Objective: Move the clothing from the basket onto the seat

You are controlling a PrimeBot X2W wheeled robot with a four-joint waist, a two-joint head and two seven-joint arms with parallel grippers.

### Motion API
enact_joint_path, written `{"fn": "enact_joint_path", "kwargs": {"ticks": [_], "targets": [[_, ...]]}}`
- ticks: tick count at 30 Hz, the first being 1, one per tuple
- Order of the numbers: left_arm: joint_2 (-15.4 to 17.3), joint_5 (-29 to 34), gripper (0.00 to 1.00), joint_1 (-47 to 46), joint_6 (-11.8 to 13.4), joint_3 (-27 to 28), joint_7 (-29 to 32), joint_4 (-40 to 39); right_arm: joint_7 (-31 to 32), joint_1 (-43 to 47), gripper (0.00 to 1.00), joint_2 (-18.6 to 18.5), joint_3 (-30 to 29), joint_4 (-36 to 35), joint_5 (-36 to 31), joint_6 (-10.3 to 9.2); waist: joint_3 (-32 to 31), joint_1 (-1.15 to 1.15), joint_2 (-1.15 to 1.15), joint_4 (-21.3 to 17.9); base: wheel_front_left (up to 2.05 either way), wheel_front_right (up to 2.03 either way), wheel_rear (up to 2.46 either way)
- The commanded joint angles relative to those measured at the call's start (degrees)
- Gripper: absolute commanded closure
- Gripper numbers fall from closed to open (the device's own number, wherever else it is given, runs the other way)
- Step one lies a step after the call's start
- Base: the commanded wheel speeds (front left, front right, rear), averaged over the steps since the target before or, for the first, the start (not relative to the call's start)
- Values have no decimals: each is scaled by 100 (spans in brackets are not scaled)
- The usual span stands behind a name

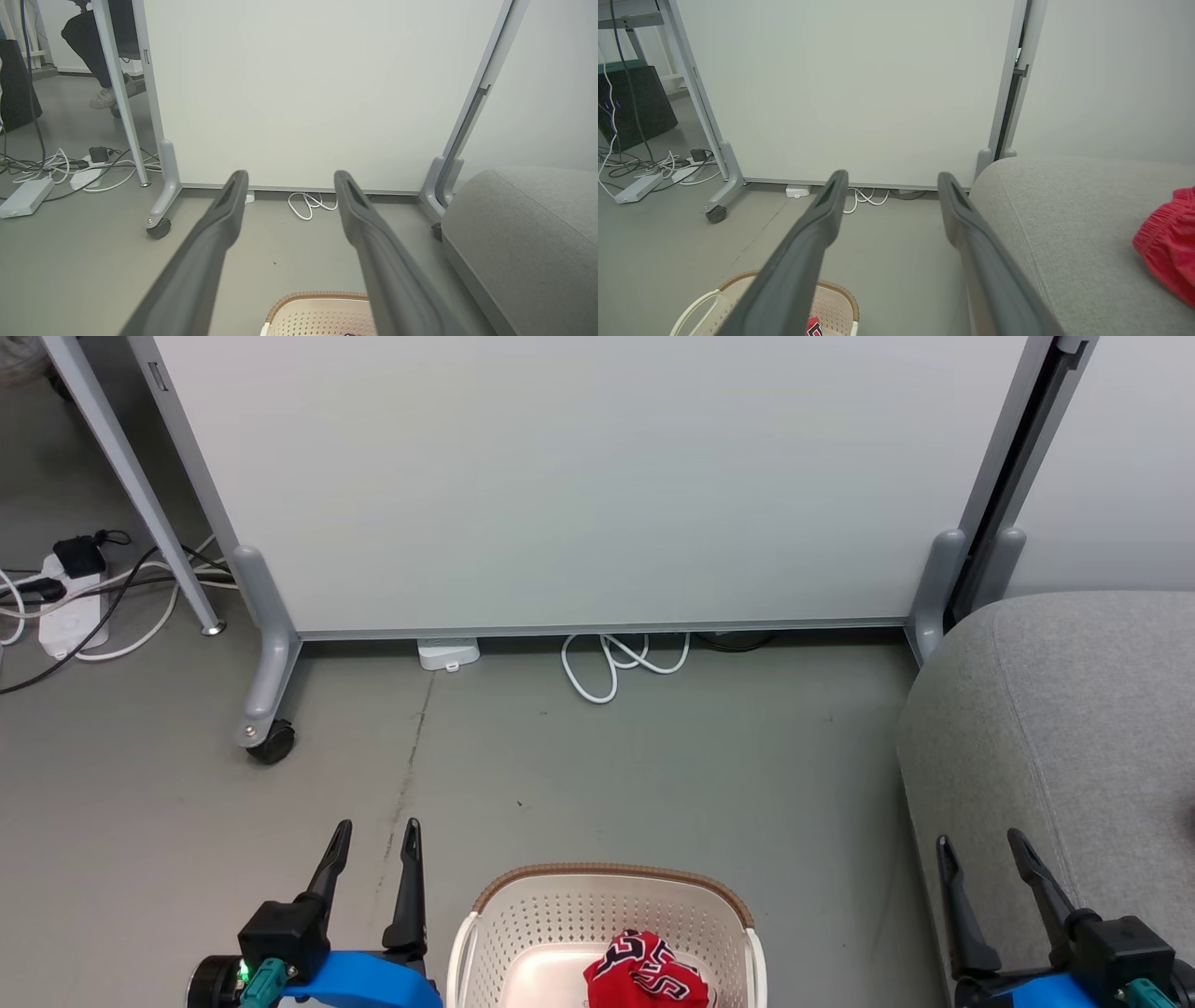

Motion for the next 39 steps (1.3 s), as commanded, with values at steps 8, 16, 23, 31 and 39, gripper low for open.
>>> {"fn": "enact_joint_path", "kwargs": {"ticks": [8, 16, 23, 31, 39], "targets": [[-3, 51, 0, -131, -45, -79, -27, 24, -37, 45, 0, 14, 59, 45, 61, 3, 41, 0, 0, -46, 0, 0, 0], [-4, 29, 0, -146, -65, -145, -27, 49, -30, -30, 0, 13, 172, -13, 73, 3, 159, 0, 0, -154, 0, 0, 0], [-3, 9, 0, -284, -76, -232, -27, 93, -40, -228, 0, 13, 357, -132, 54, 3, 571, 0, 0, -388, 0, 0, 0], [-3, 73, 0, -599, -102, -256, -27, 280, -72, -647, 0, 10, 694, -238, 83, 3, 1338, 0, 0, -878, 0, 0, 0], [48, 306, 0, -1123, -149, -346, -27, 586, -123, -1181, 0, 11, 1076, -303, 121, 3, 2214, 0, 0, -1407, 0, 0, 0]]}}
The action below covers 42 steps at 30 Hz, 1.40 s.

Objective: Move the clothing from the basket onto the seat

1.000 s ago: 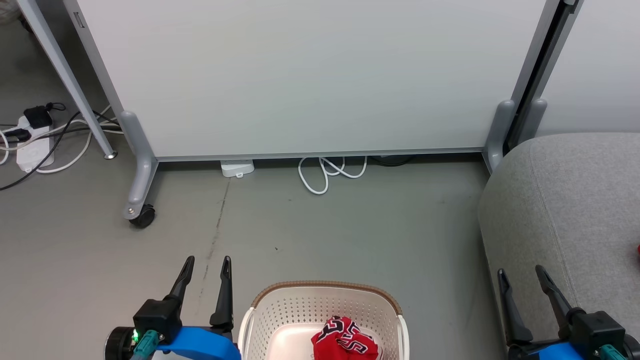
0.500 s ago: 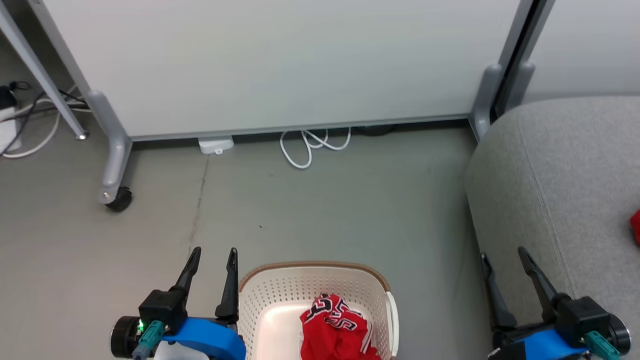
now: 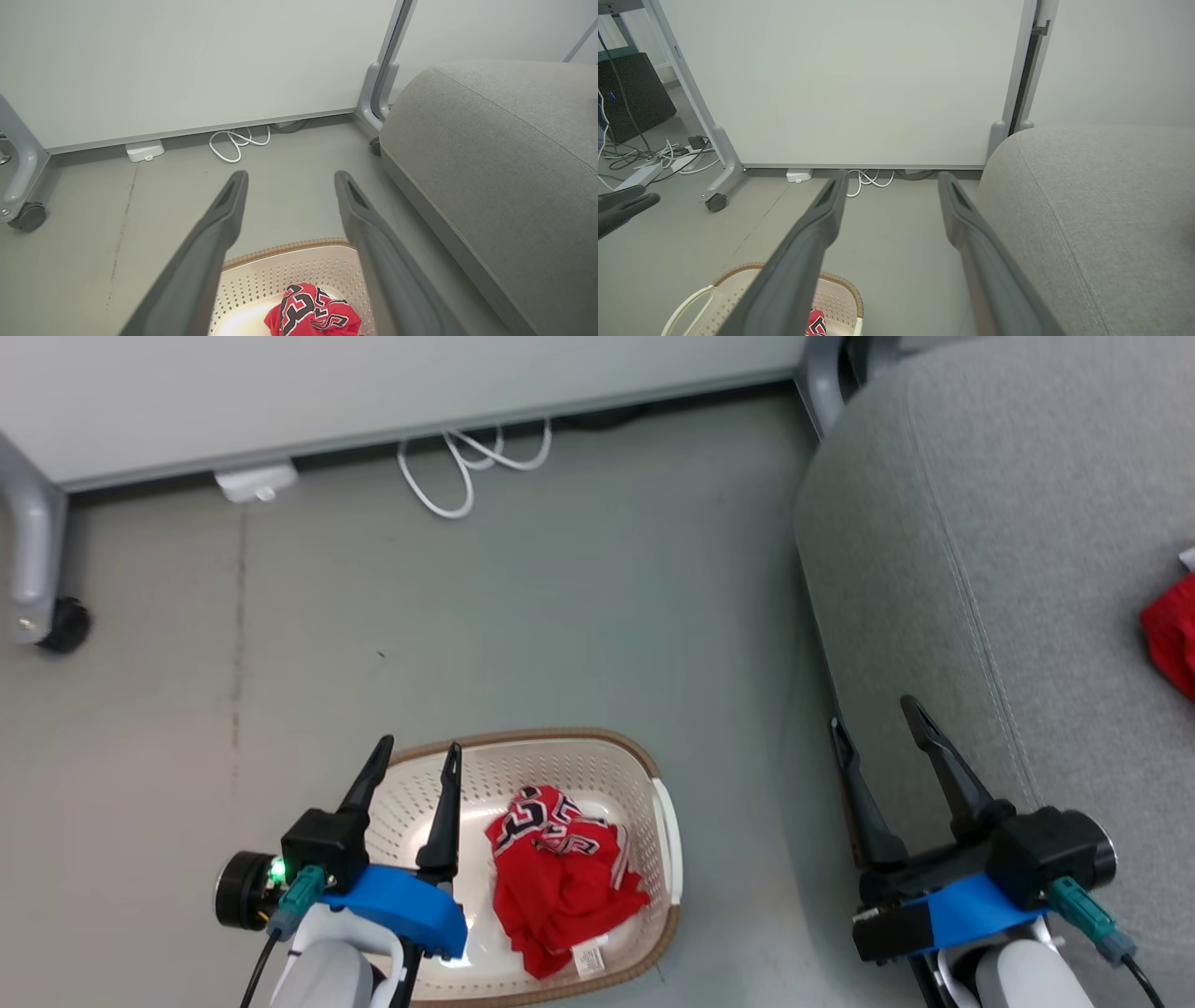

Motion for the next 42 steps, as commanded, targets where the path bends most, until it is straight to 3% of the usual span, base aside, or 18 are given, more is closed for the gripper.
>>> {"fn": "enact_joint_path", "kwargs": {"ticks": [1, 16, 22, 42], "targets": [[50, 53, 0, -192, -15, -7, -27, 47, -32, -175, 0, 7, 63, -53, -39, 3, 509, -1, 0, -389, 0, 0, 0], [381, 301, 0, -952, -45, -44, -27, 751, -54, -743, 0, 8, 419, -530, 264, 3, 1920, -1, 0, -1043, 0, 0, 0], [551, 379, 0, -1200, 55, 71, -27, 1033, -54, -958, 0, 9, 613, -743, 436, 3, 2395, -1, 0, -1280, 0, 0, 0], [1065, 392, 0, -1910, 293, 189, 29, 2325, -54, -1237, 0, 8, 1030, -1116, 935, 3, 3376, -1, 0, -1857, 0, 0, 0]]}}
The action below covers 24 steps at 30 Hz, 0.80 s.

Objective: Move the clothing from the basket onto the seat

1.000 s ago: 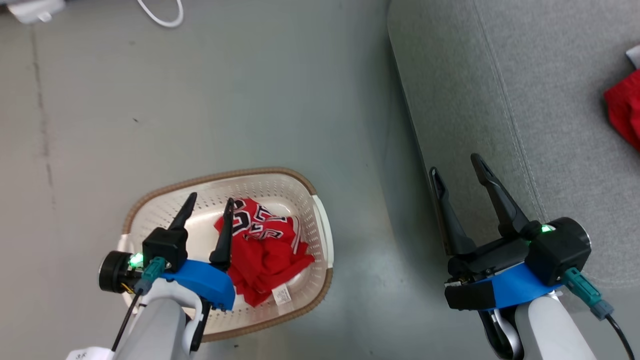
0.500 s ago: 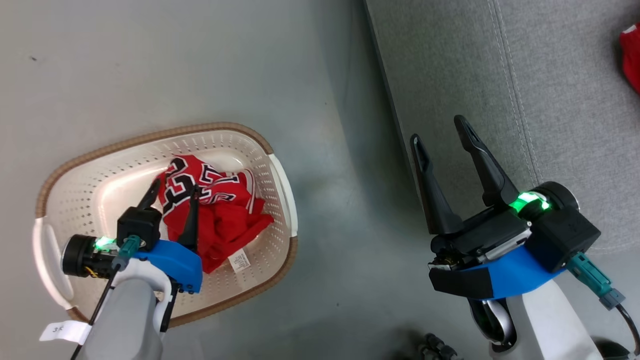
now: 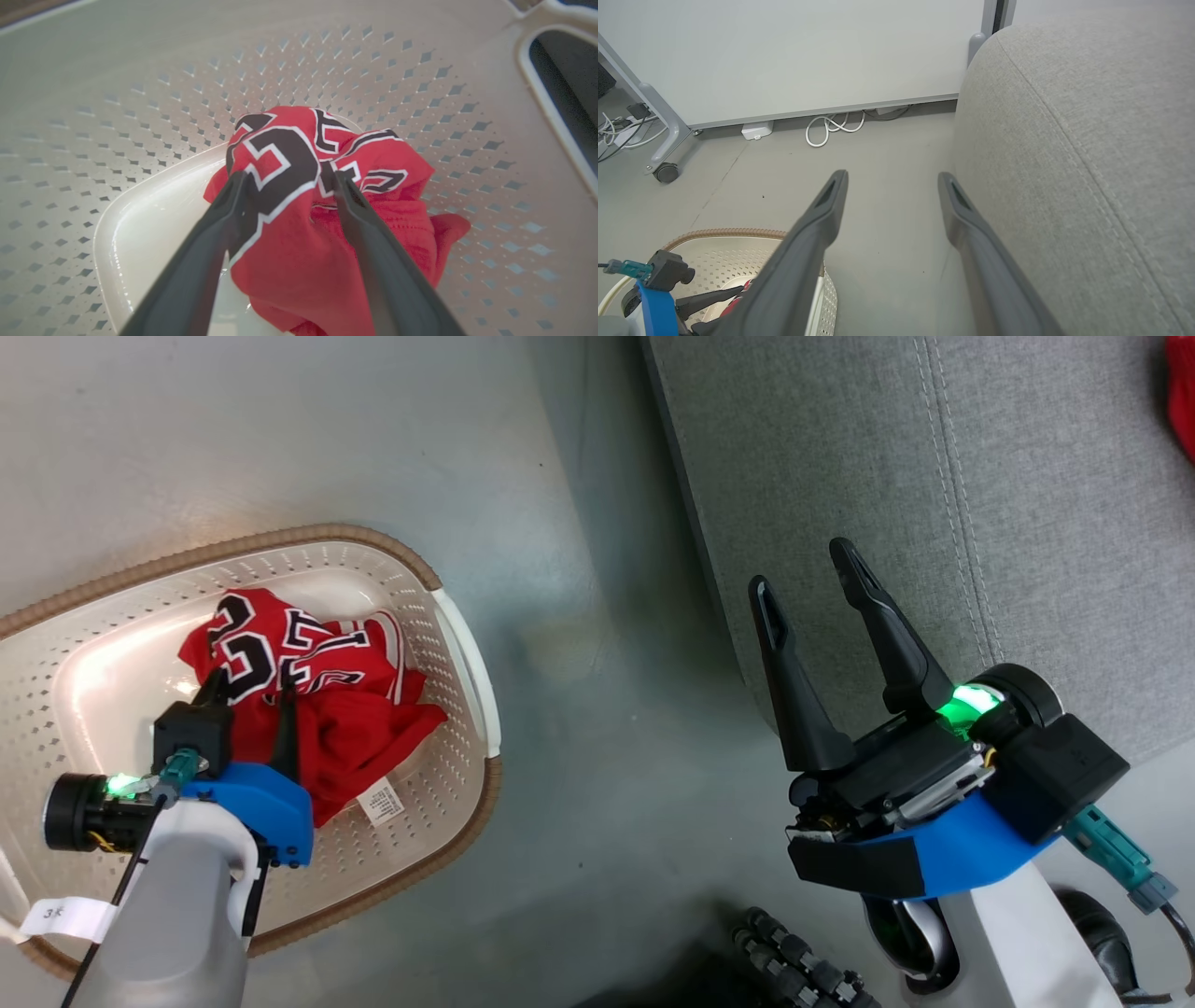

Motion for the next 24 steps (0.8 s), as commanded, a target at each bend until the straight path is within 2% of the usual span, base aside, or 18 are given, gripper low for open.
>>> {"fn": "enact_joint_path", "kwargs": {"ticks": [1, 9, 16, 18, 24], "targets": [[63, -28, 0, -119, 38, 28, 38, 67, -22, -86, 0, 9, 17, -40, 51, 3, 66, -1, 0, -69, 0, 0, 0], [225, -205, 0, -391, 114, 168, 154, 524, -21, -110, 0, 9, 109, -53, 136, 3, 192, -1, 0, -234, 0, 0, 0], [319, -228, 0, -630, 548, 235, 338, 1037, -21, -98, 0, 9, 115, -34, 149, 3, 245, -1, 0, -292, 0, 0, 0], [351, -256, 0, -668, 590, 252, 327, 1167, -21, -103, 0, 9, 137, -31, 153, 3, 268, -1, 0, -303, 0, 0, 0], [363, -366, 0, -804, 439, 262, 278, 1504, -21, -140, 0, 9, 179, -23, 155, 3, 328, -1, 0, -313, 0, 0, 0]]}}
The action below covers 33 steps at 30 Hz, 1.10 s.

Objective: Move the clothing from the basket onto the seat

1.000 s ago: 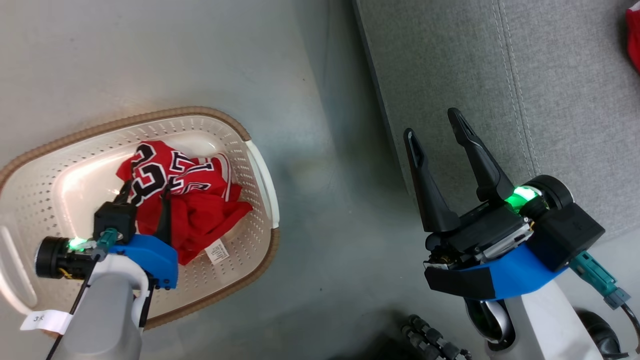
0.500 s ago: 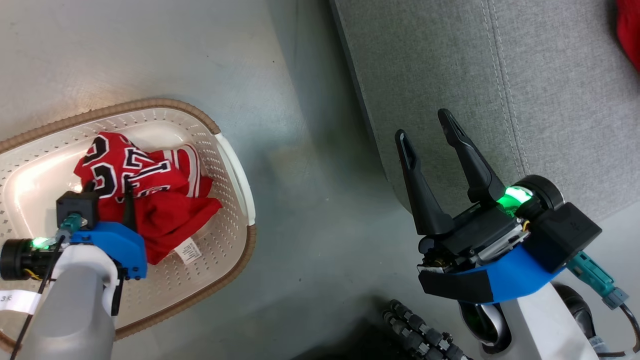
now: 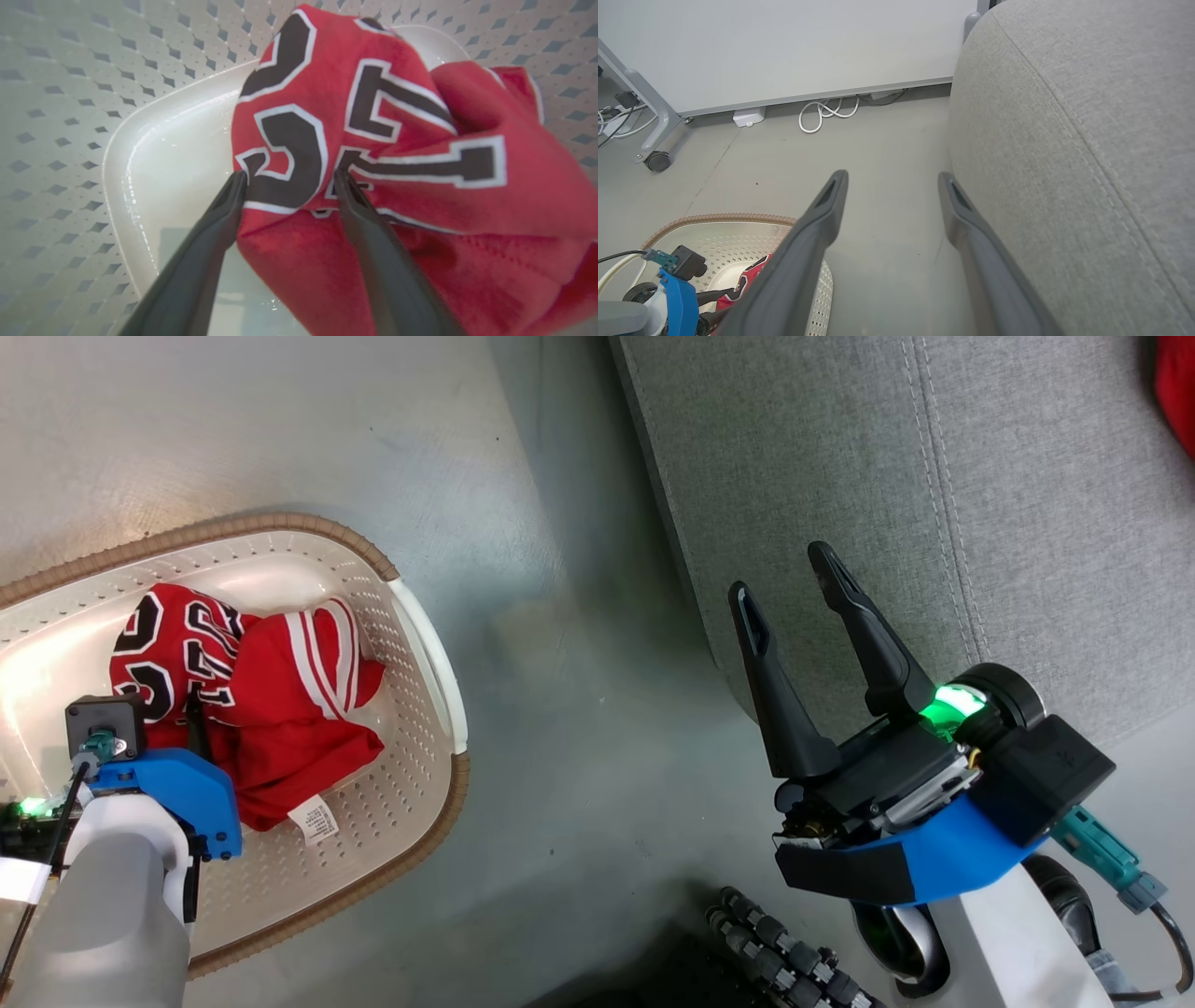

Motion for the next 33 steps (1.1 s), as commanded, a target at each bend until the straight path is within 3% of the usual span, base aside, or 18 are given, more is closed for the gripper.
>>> {"fn": "enact_joint_path", "kwargs": {"ticks": [1, 4, 5, 8, 9, 14, 33], "targets": [[41, -29, 0, -119, -42, 15, -36, 72, -20, -115, 0, 9, 1, -4, 21, 3, 15, 0, 0, 1, 0, 0, 0], [45, -55, 0, -188, -106, -10, -75, 198, -20, -115, 0, 9, 2, 6, 24, 3, 29, 0, 0, 6, 0, 0, 0], [47, -71, 10, -210, -131, -21, -84, 243, -20, -119, 0, 9, 2, 9, 24, 3, 30, 0, 0, 10, 0, 0, 0], [60, -82, 93, -276, -209, -65, -102, 362, -20, -146, 0, 9, 14, 20, 20, 3, 23, 0, 0, 21, 0, 0, 0], [64, -80, 100, -290, -240, -81, -114, 394, -20, -154, 0, 9, 18, 25, 21, 3, 19, 0, 0, 24, 0, 0, 0], [76, -141, 100, -358, -357, -128, -151, 538, -20, -164, 0, 9, 26, 42, 18, 3, -5, 0, 0, 34, 0, 0, 0], [-124, -253, 100, -395, -439, -302, -285, 694, -21, -151, 0, 9, -30, 111, -83, 3, -324, 0, 0, 134, 0, 0, 0]]}}
